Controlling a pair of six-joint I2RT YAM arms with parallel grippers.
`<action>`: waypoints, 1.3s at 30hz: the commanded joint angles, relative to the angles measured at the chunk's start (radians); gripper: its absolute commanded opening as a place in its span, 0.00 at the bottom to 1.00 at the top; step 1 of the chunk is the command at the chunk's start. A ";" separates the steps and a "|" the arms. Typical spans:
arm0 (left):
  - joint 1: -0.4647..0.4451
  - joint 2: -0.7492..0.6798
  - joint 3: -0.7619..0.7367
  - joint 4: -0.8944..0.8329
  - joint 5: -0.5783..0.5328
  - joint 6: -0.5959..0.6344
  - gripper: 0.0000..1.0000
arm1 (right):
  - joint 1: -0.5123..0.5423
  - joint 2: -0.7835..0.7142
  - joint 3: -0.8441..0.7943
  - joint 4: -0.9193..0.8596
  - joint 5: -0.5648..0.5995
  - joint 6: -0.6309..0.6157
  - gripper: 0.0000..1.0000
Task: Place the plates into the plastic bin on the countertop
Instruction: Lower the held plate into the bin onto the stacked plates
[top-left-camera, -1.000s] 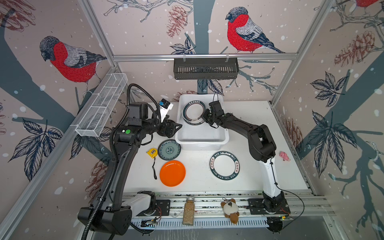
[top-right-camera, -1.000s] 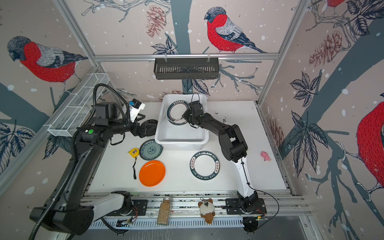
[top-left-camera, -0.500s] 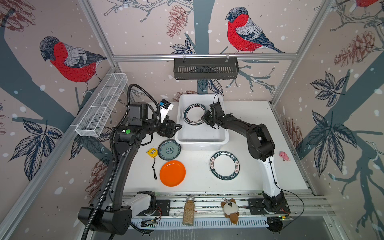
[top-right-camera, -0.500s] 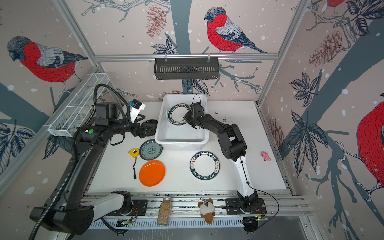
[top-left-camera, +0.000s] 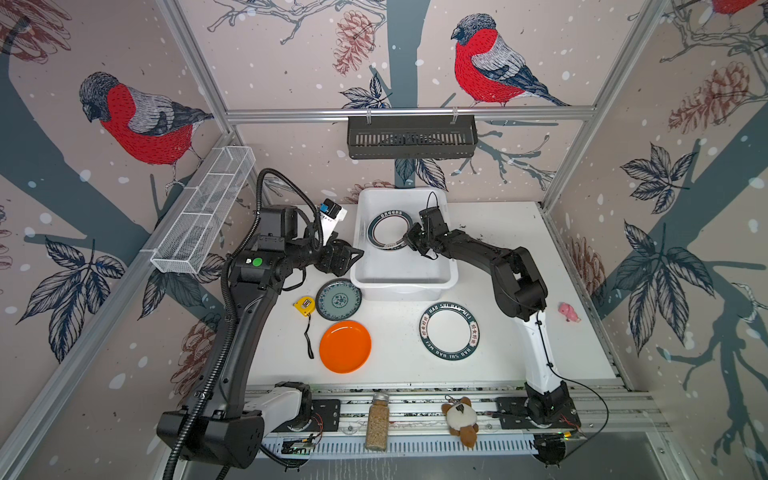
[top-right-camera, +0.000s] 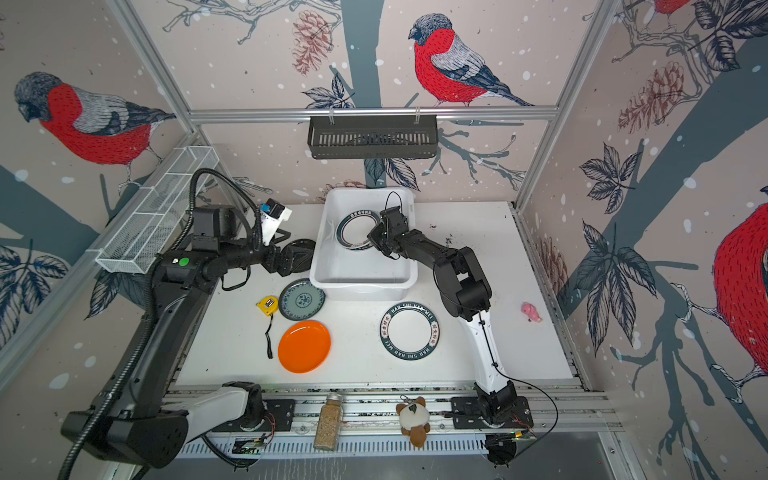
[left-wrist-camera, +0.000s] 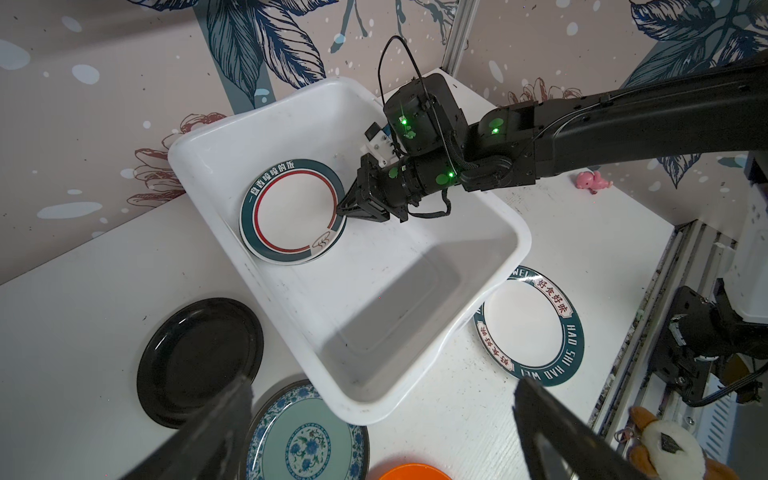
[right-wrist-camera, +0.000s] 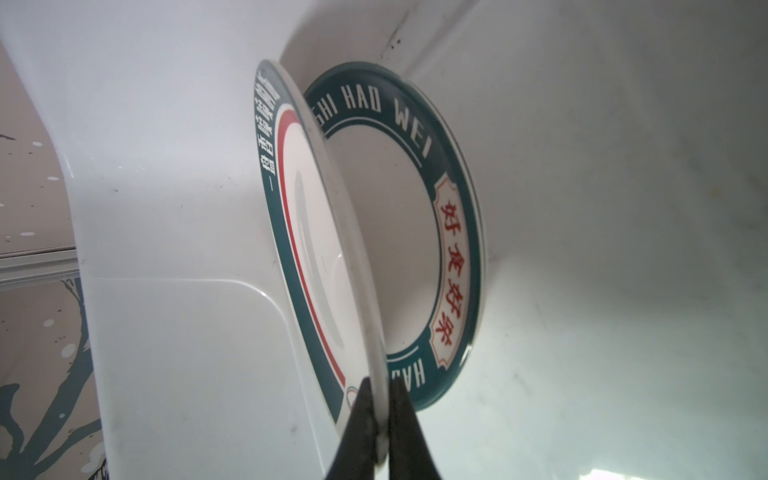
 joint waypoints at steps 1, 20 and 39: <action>-0.002 -0.002 0.000 0.004 0.011 0.022 0.97 | -0.002 0.007 0.002 0.055 -0.007 0.014 0.10; -0.003 -0.005 -0.010 0.012 0.007 0.015 0.97 | -0.010 0.031 0.008 0.053 0.001 0.038 0.18; -0.003 -0.014 -0.011 0.008 0.019 0.009 0.97 | -0.017 0.038 0.058 -0.022 0.020 0.027 0.33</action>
